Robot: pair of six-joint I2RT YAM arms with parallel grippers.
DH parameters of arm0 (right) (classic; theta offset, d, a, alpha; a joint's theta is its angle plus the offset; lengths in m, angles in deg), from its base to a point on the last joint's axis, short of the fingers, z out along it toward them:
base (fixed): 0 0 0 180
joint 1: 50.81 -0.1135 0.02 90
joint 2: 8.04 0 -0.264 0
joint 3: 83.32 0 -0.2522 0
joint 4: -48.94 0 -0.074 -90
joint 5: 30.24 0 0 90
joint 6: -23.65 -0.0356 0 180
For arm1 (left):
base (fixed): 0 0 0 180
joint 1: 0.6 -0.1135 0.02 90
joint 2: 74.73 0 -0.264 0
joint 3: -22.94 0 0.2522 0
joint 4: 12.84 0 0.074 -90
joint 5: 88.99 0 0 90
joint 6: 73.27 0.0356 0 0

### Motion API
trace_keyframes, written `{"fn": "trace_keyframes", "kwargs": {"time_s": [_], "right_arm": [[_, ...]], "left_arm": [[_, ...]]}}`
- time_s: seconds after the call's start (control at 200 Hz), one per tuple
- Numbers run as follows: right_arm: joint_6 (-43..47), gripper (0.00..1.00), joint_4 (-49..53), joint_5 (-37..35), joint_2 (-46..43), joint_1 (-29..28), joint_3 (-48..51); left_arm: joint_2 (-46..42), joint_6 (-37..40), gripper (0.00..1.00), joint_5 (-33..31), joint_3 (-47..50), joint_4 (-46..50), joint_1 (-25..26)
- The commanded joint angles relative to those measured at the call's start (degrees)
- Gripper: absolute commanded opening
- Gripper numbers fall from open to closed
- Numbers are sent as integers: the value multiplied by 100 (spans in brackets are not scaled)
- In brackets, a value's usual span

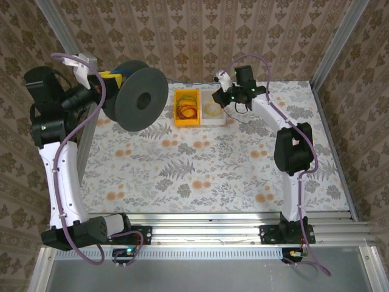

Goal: Wrap the cables

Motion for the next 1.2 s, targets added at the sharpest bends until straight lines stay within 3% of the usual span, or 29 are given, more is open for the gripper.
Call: {"fn": "trace_keyframes", "kwargs": {"time_s": [0.0,0.155,0.32,0.48,0.64,0.975,1.195], "right_arm": [[-1366,0,-803,619,-224,474,398],[-2091,0,-1385,936,-317,759,580],[-2140,0,-1328,956,-407,855,633],[-1723,0,-540,495,-317,847,572],[-1154,0,482,-207,-155,731,509],[-337,0,1325,-1094,-548,-74,1266],[-240,0,1719,-1921,-859,-788,1668]], "left_arm": [[-230,-264,0,318,120,-573,-71],[-391,-274,0,344,346,-576,-158],[-502,-483,0,362,582,-868,-309],[-485,-1316,0,553,683,-1881,-595],[-185,-2710,0,591,468,-3405,-884],[823,-5143,0,-426,215,-5681,-972],[1114,-5274,0,-1206,177,-5445,-878]]}}
